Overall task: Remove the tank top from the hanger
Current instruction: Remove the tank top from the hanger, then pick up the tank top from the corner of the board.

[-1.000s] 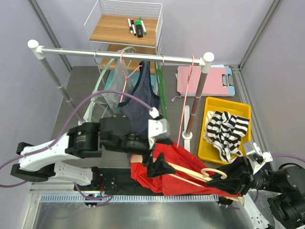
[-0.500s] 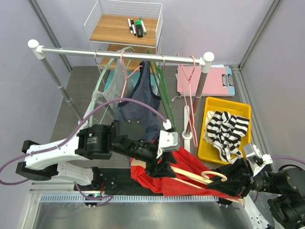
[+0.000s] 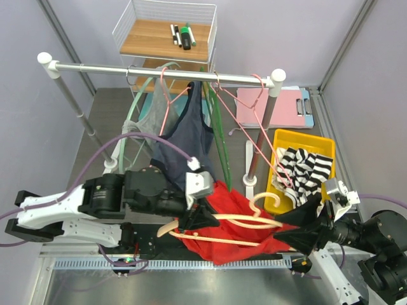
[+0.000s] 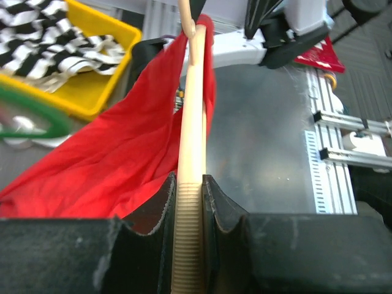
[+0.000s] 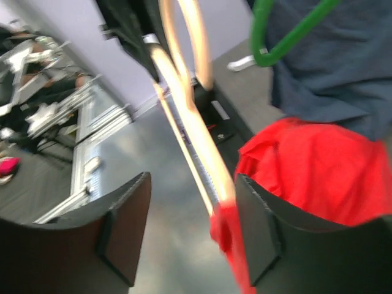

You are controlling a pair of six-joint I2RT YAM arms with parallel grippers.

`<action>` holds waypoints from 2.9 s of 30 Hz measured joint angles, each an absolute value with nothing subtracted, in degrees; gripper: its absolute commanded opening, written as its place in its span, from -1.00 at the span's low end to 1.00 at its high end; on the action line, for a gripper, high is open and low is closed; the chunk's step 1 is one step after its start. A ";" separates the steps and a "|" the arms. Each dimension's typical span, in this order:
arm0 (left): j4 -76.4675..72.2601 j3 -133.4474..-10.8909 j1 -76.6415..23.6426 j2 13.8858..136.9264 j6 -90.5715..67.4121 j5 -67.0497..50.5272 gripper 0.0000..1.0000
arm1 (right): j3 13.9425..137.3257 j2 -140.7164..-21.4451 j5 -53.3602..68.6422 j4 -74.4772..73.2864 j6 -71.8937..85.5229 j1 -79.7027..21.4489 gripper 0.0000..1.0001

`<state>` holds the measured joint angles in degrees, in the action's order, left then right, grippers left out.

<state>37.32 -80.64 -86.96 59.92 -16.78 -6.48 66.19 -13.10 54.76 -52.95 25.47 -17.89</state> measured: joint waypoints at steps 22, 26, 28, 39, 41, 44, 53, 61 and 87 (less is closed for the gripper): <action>35.42 -72.88 -86.48 48.82 -21.04 9.08 -1.00 | 72.90 -16.19 16.84 -71.00 20.18 -17.89 0.72; 35.66 -72.90 -86.48 45.80 -21.06 11.49 -1.00 | 72.01 -15.88 13.54 -73.54 20.43 -17.89 0.72; 36.07 -73.08 -86.43 43.66 -21.06 12.25 -1.00 | 70.83 -15.25 13.30 -73.84 20.73 -17.89 0.72; 39.13 -74.81 -86.43 28.27 -22.70 14.15 -1.00 | 63.22 -12.29 9.17 -74.81 24.10 -17.89 0.79; 39.48 -74.76 -86.41 26.04 -23.24 14.22 -1.00 | 59.64 -12.29 10.20 -73.82 24.91 -17.89 0.79; 39.13 -73.91 -86.37 23.55 -24.01 14.04 -1.00 | 51.68 -12.53 14.76 -69.67 27.22 -17.87 0.80; 39.03 -70.22 -86.37 24.12 -25.17 13.37 -1.00 | 34.92 -19.29 30.37 -55.53 30.44 -14.92 0.82; 38.79 -69.69 -86.37 27.79 -25.12 12.78 -1.00 | 31.48 -21.96 34.39 -47.64 30.46 -15.20 0.83; 38.46 -69.60 -86.32 23.94 -26.72 12.47 -1.00 | 28.77 -54.85 -15.97 -22.72 46.57 -78.39 1.00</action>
